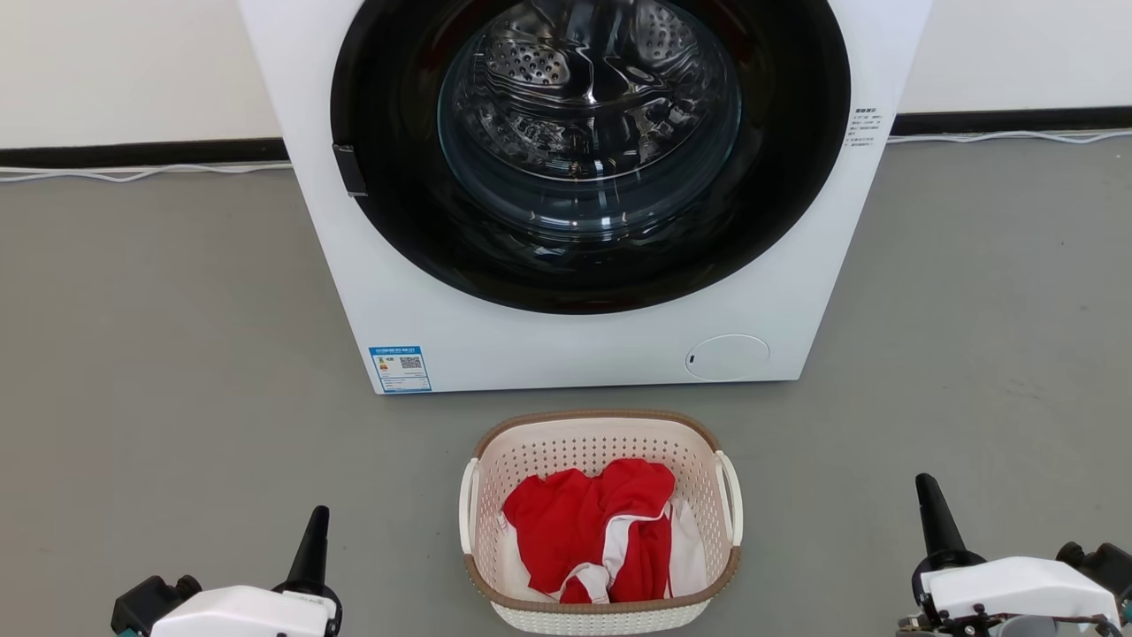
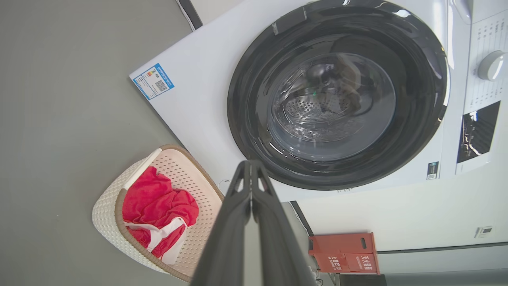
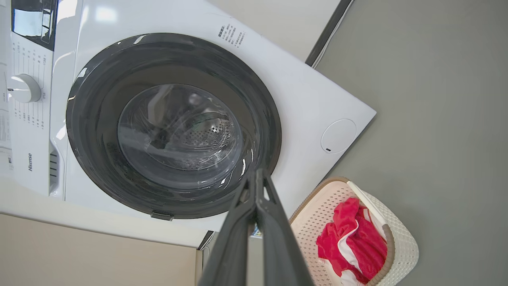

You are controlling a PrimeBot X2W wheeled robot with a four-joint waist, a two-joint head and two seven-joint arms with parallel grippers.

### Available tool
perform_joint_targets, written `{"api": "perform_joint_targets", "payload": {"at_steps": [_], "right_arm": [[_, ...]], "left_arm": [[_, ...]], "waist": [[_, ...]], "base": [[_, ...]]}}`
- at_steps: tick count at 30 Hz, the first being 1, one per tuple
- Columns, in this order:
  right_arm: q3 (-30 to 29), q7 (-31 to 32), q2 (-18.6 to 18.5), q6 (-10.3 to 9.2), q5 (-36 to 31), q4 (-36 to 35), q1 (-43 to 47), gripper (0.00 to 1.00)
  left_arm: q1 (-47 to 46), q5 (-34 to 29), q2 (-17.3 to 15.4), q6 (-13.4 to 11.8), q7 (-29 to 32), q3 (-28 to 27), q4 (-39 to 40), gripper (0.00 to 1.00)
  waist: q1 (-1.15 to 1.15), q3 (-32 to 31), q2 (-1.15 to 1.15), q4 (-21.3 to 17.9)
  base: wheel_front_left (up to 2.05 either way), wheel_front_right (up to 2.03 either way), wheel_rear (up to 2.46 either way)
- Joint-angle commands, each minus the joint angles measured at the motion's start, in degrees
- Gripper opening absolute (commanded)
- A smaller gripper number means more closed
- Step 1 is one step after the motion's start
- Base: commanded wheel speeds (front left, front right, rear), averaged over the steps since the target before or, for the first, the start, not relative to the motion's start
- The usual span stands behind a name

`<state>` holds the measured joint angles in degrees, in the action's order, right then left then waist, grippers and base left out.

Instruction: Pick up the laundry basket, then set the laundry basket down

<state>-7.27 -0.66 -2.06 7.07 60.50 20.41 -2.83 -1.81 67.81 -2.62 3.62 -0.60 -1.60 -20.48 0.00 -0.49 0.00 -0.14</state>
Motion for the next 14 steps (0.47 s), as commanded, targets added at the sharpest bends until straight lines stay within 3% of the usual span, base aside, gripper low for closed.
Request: {"api": "perform_joint_targets", "payload": {"at_steps": [1, 14], "right_arm": [[0.8, 0.6, -0.7, 0.29, 2.3, -2.2, -2.8, 0.0], [0.8, 2.6, -0.7, 0.33, 11.2, -3.4, -3.0, 0.0]], "left_arm": [[-3.2, 1.7, -0.4, 1.0, 0.4, -1.5, 2.0, 0.0], [-3.6, 8.5, -0.4, 1.8, 2.4, -2.5, 3.3, 0.0]], "waist": [[0.0, 0.0, 0.0, 0.0], [0.0, 0.2, 0.0, 0.0]], "base": [[0.0, 0.0, 0.0], [0.0, 0.0, 0.0]]}}
